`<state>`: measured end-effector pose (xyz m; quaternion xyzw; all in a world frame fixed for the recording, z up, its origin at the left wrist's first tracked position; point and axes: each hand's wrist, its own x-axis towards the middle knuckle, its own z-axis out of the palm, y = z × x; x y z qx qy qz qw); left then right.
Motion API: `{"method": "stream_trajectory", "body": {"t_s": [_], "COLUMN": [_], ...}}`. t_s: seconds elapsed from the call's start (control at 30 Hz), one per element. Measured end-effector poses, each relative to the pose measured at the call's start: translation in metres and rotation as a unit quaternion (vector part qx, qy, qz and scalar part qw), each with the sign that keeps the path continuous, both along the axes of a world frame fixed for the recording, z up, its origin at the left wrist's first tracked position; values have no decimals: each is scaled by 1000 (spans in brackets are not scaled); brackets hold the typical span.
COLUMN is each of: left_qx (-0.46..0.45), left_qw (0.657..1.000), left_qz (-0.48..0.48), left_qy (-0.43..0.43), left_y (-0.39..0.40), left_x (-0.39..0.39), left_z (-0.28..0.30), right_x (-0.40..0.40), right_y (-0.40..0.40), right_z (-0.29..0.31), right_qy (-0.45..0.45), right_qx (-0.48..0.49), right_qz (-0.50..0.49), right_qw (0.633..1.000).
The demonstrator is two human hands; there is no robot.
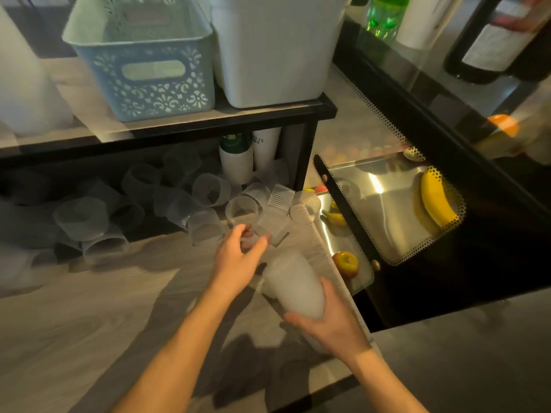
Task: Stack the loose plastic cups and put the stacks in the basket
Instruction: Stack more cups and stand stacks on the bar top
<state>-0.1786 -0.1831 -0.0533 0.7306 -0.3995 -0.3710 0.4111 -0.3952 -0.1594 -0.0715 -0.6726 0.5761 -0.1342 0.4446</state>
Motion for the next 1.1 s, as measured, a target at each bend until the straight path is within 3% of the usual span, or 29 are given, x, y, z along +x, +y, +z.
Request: {"method": "stream_trajectory", "body": {"t_s": [0.13, 0.23, 0.4, 0.47, 0.63, 0.73, 0.8, 0.9, 0.93, 1.0, 1.03, 1.1], "left_qx": [1, 59, 118, 136, 112, 75, 72, 90, 78, 44, 24, -9], "left_qw": [980, 951, 854, 838, 863, 918, 964, 993, 992, 954, 937, 944], "left_qz": [-53, -98, -191, -192, -164, -130, -117, -77, -54, -19, -21, -53], "left_qy": [-191, -286, -469, -493, -464, -367, -227, -15, 87, 297, 348, 327], "left_y": [-49, -80, -96, -95, -91, -82, -75, -59, -51, -37, -31, -22], "left_x": [-10, -16, -26, -30, -35, -30, -24, -13, -7, 2, 6, 9], "left_z": [1, -3, -14, -20, -25, -23, -16, -6, -2, 6, 11, 20], "right_x": [-14, -20, -26, -28, -34, -37, -38, -37, -36, -33, -31, -26], "right_y": [-8, -16, -18, -18, -16, -18, -18, -17, -16, -15, -14, -14], "right_z": [5, 7, 5, 2, -2, -2, -3, -3, -3, -2, -1, 0], "right_qy": [15, 15, 11, 16, 15, 12, 10, 12, 10, 5, 5, 8], "right_qx": [-29, -22, -14, -7, 5, 6, 8, 5, 5, 3, -1, -16], "right_qz": [-26, -40, -47, -48, -41, -41, -38, -25, -20, -10, -6, 0], "right_qw": [999, 999, 999, 999, 999, 999, 999, 1000, 1000, 1000, 1000, 1000]}}
